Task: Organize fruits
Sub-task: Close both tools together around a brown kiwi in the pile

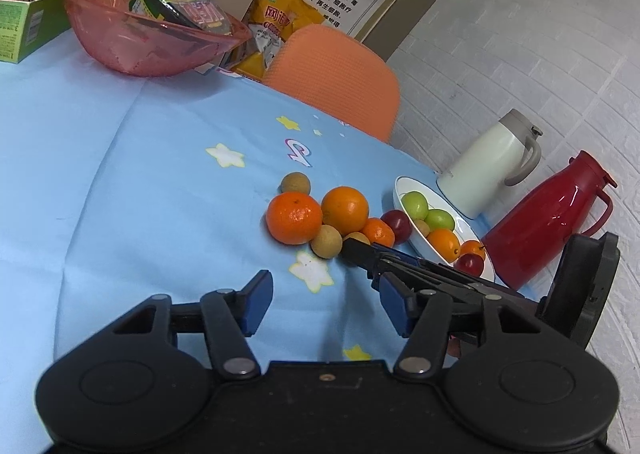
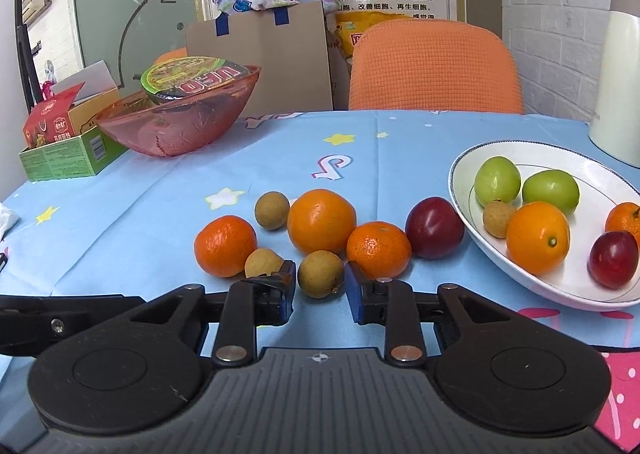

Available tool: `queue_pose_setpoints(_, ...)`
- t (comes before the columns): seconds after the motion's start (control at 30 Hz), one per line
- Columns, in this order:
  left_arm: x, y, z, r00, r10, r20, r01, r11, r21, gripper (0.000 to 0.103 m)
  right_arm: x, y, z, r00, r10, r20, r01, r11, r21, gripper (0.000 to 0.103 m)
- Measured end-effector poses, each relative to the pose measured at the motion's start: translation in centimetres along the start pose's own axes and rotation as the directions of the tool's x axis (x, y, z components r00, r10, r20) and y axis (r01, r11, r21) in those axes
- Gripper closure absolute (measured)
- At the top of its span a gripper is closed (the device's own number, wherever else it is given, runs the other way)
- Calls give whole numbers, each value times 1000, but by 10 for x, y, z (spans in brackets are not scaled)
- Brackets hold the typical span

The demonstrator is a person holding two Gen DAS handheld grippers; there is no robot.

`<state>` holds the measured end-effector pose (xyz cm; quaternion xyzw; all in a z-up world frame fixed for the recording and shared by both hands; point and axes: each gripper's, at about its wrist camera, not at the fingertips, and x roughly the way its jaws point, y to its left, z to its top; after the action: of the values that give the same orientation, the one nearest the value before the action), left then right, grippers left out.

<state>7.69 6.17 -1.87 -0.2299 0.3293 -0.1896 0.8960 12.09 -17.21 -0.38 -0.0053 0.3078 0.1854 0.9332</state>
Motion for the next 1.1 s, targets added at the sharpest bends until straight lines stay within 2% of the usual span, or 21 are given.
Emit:
queue_pose_setpoints(0.3, 23, -15, 9, 999, 31, -18, -30, 999, 43, 57, -21, -11, -5, 1000, 7, 10, -7, 1000, -23, 58)
queue_pose_setpoints(0.5, 52, -27, 12, 995, 90, -32, -88, 994, 60, 57, -37, -23, -15, 1000, 5, 12, -5, 1000, -24, 57)
queue_pose_setpoints(0.73, 74, -34, 16, 987, 158, -34, -156, 985, 68, 56, -41, -32, -21, 1000, 15, 12, -15, 1000, -10, 57)
queue_pose_setpoints(1.1, 89, -46, 17, 980, 196, -26, -191, 973, 131, 56, -45, -43, -22, 999, 29, 26, -29, 1000, 4, 58)
